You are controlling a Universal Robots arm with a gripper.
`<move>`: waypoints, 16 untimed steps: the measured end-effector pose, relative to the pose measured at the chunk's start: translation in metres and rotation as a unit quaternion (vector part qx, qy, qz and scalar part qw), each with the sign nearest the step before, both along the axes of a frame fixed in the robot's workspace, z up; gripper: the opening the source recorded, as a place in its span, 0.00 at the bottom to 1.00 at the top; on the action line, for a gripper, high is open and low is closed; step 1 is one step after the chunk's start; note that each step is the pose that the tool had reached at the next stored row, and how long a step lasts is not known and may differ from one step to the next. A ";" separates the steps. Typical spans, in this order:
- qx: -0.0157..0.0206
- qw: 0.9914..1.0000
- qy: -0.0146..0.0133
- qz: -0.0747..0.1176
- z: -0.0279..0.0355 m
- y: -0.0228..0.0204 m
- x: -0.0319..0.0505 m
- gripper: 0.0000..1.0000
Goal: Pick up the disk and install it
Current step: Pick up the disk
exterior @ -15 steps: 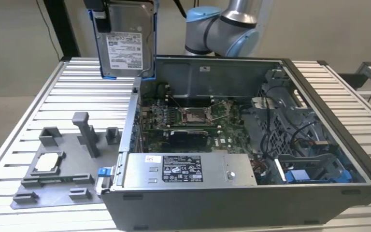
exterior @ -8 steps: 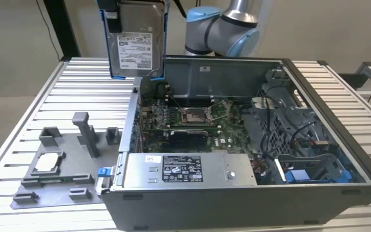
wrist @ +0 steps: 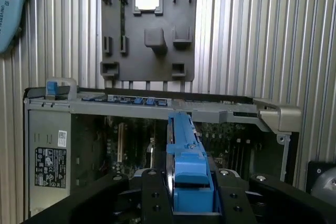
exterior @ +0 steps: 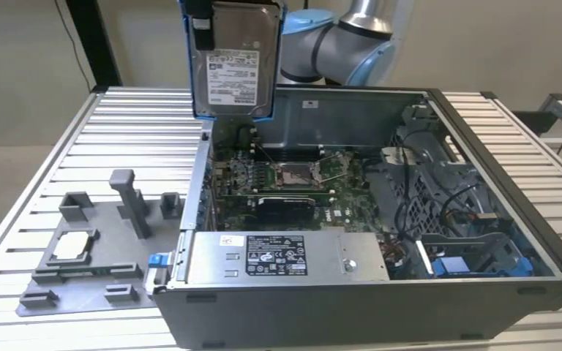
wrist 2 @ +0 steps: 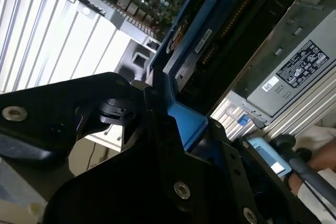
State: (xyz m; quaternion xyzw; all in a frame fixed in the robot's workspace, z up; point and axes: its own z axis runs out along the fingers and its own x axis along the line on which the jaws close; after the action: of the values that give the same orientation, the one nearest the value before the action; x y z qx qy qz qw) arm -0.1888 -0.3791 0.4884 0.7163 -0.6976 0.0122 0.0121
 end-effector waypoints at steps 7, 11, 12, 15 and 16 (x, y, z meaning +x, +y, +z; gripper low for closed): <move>0.000 1.000 0.003 0.000 0.0001 -0.0018 0.0319 0.00; 0.000 1.000 0.004 0.000 0.0000 -0.0029 0.0501 0.00; 0.000 1.000 0.005 0.000 0.0000 -0.0033 0.0547 0.00; 0.000 1.000 0.006 0.000 0.0000 -0.0041 0.0684 0.00; 0.000 1.000 0.006 0.000 0.0000 -0.0044 0.0729 0.00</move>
State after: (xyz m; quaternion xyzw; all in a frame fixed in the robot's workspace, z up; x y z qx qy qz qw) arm -0.1159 -0.3835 0.4884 0.7163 -0.6975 0.0079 0.0163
